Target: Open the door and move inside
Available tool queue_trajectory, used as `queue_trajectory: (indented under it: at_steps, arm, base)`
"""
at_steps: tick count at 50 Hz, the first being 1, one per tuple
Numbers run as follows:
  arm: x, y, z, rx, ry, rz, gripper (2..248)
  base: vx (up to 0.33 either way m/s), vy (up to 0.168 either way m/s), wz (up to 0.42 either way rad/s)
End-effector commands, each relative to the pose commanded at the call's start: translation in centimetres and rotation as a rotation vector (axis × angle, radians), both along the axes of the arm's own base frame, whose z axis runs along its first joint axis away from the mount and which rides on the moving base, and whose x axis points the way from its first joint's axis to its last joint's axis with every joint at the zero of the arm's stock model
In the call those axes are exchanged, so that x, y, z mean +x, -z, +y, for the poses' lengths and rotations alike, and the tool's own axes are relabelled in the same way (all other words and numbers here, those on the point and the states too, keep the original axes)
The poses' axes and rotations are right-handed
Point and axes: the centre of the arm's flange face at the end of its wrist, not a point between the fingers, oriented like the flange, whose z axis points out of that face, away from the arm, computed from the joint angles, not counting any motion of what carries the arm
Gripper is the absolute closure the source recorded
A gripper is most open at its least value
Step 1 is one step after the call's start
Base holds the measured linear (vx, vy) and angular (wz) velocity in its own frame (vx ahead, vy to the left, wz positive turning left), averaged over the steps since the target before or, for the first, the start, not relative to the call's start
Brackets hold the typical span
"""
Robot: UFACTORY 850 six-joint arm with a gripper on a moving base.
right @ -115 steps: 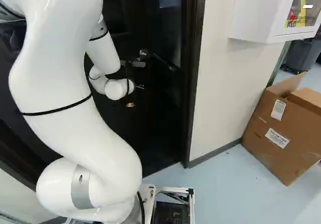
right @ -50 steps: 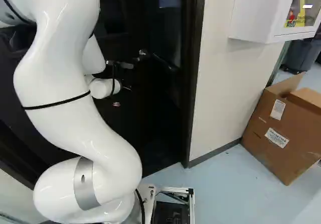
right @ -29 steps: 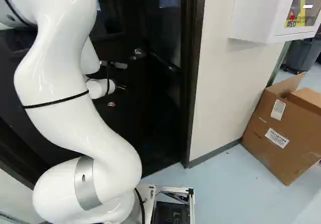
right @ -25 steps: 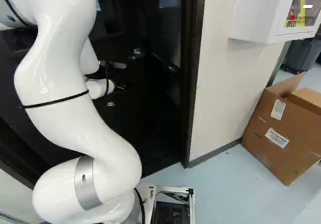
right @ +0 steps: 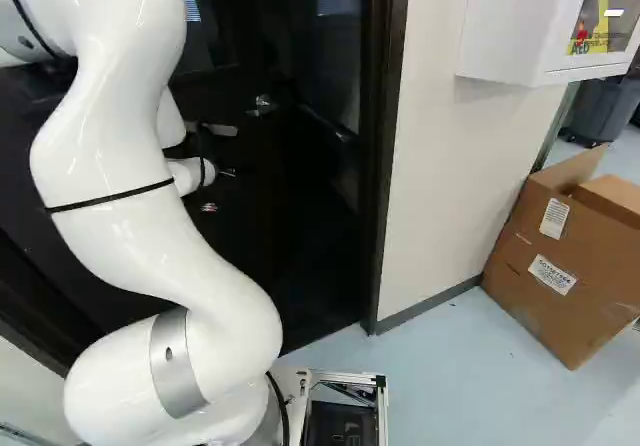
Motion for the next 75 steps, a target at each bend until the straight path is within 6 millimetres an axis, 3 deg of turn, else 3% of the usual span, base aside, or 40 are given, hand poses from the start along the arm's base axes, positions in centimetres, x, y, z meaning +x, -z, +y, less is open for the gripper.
queue_trajectory:
  at_steps: [75]
  arm:
    - [0.5, 0.7, 13.0, -0.007, -0.262, -0.063, 3]
  base:
    - [0.000, 0.000, 0.000]
